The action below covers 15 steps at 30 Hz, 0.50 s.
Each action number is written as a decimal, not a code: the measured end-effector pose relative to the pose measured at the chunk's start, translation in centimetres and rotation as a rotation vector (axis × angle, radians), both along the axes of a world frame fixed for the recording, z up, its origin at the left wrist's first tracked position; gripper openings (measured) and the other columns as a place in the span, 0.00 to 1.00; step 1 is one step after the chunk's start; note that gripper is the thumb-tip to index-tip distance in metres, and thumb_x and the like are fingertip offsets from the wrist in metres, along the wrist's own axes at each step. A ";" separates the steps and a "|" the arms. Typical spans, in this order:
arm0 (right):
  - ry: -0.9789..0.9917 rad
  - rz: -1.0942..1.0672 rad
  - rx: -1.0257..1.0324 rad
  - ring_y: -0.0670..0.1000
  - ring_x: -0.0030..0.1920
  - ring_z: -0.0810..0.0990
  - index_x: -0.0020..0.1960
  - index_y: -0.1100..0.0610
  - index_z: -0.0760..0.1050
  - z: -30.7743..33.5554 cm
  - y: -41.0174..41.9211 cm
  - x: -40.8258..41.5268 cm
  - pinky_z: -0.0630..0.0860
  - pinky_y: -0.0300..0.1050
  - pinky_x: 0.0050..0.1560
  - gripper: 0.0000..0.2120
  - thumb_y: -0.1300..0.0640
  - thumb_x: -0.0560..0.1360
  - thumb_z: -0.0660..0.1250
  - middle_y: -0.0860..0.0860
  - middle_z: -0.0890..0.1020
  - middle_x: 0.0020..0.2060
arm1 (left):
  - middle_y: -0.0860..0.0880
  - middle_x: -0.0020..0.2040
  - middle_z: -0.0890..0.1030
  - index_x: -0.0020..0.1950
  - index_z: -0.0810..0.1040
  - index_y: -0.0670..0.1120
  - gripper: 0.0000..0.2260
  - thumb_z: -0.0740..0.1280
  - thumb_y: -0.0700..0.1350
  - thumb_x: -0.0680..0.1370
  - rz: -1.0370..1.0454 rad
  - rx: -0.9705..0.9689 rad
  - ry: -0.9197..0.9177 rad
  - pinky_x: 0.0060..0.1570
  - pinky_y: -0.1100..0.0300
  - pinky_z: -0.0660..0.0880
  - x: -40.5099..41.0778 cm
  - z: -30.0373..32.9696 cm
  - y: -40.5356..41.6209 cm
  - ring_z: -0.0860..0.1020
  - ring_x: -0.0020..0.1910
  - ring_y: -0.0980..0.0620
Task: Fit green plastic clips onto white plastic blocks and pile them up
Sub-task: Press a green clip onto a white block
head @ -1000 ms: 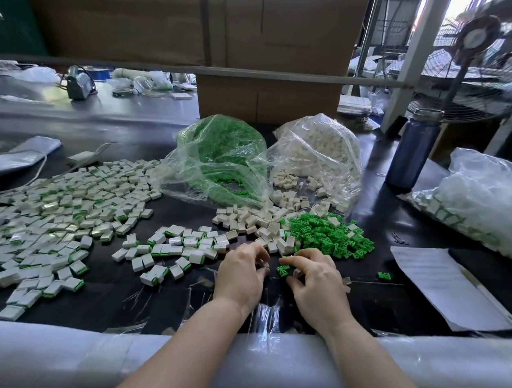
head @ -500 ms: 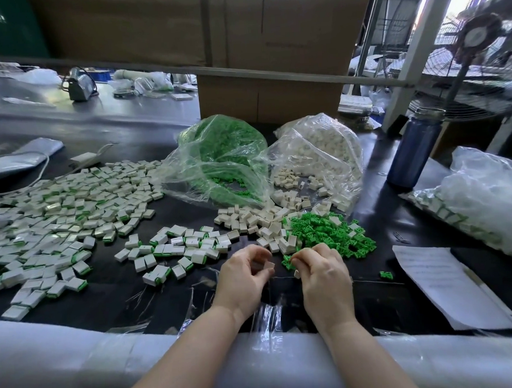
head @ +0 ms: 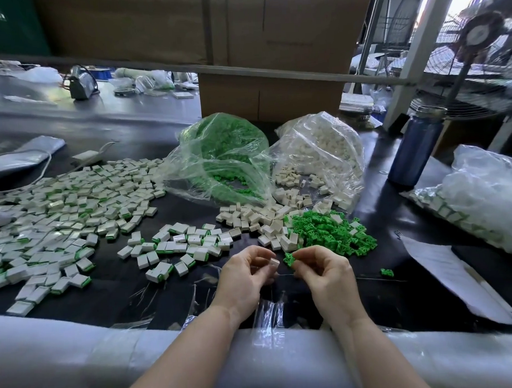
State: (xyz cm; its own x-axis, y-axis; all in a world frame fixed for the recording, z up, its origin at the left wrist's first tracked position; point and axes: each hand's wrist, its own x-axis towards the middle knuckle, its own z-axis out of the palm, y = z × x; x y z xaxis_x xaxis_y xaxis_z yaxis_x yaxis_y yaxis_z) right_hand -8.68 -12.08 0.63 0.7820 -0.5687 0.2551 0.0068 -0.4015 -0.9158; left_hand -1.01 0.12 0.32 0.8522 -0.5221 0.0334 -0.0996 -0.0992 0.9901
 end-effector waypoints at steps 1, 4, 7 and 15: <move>-0.010 0.021 0.025 0.46 0.37 0.81 0.40 0.51 0.79 0.1 0.0 -0.1 0.78 0.38 0.43 0.11 0.68 0.71 0.70 0.48 0.83 0.34 | 0.48 0.41 0.81 0.45 0.79 0.46 0.06 0.68 0.35 0.75 -0.011 -0.009 0.005 0.42 0.66 0.78 0.0 0.0 0.0 0.81 0.40 0.56; -0.033 0.083 0.068 0.43 0.37 0.81 0.39 0.53 0.81 0.5 0.2 -0.3 0.77 0.35 0.43 0.11 0.69 0.71 0.70 0.49 0.83 0.34 | 0.49 0.41 0.83 0.43 0.81 0.49 0.07 0.70 0.37 0.73 -0.049 0.017 -0.045 0.47 0.63 0.78 -0.1 0.0 0.1 0.81 0.43 0.54; -0.036 0.106 0.080 0.43 0.37 0.81 0.39 0.54 0.81 0.6 0.3 -0.3 0.76 0.34 0.42 0.10 0.69 0.70 0.70 0.49 0.84 0.34 | 0.51 0.42 0.83 0.43 0.81 0.53 0.08 0.71 0.39 0.73 -0.064 0.048 -0.083 0.51 0.60 0.77 -0.2 -0.1 0.1 0.81 0.45 0.52; 0.010 0.066 0.050 0.44 0.34 0.80 0.36 0.52 0.79 0.4 0.1 -0.2 0.78 0.38 0.41 0.10 0.66 0.69 0.73 0.48 0.83 0.31 | 0.48 0.39 0.82 0.42 0.80 0.48 0.04 0.71 0.39 0.73 -0.086 0.027 -0.062 0.47 0.58 0.80 0.0 0.0 0.3 0.81 0.40 0.53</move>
State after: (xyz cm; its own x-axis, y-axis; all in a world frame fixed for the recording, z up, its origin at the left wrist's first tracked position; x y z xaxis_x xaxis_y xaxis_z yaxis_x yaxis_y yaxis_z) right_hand -8.92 -11.96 0.99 0.8206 -0.5276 0.2196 0.0227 -0.3538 -0.9350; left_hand -1.03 0.40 0.33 0.8008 -0.5948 0.0699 -0.1703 -0.1142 0.9788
